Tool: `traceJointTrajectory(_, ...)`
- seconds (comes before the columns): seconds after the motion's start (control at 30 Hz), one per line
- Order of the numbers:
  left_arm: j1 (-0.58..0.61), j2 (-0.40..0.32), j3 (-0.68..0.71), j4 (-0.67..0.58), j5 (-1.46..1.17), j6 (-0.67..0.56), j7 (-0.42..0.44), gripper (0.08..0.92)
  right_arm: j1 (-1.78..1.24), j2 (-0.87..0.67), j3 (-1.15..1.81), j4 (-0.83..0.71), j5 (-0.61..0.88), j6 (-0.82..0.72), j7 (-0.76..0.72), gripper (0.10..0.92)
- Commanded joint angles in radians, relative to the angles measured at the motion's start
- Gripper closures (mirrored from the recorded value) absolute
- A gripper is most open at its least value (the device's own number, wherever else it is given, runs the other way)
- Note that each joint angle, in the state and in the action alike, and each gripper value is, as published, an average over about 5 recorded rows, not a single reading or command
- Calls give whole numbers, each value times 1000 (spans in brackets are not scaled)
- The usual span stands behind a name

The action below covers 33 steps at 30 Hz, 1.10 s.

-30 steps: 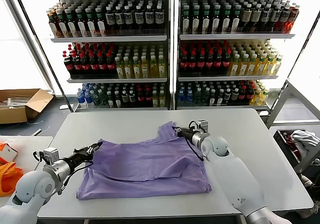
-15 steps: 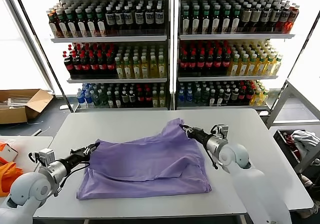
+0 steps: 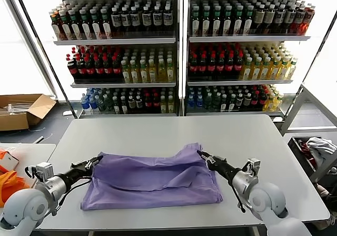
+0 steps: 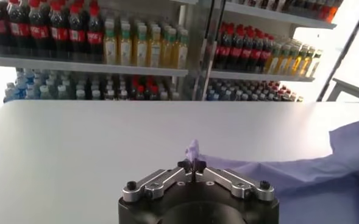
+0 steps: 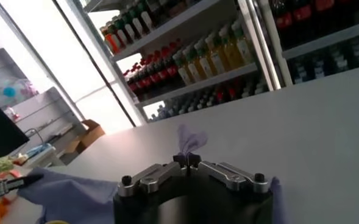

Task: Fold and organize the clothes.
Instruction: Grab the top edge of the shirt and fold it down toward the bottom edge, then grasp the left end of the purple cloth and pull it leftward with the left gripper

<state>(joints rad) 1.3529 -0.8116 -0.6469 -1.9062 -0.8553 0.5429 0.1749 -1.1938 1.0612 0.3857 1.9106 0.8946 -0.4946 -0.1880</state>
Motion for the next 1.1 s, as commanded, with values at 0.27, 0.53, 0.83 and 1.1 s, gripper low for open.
traceJointTrajectory(0.27,242,3,-64,-36,116,2,-10,886,-285,-2,90,138,-144,1,-4,915)
traceJointTrajectory(0.53,246,8,-139,-52,106,-13,-46,679,-291,-7,160,138,-225,78,-14,725)
traceJointTrajectory(0.83,263,-74,-97,-173,81,-145,-284,419,-302,67,229,167,-508,408,77,465)
traceJointTrajectory(1.1,253,-261,90,-151,188,-325,-494,205,-403,120,314,178,-524,572,56,243)
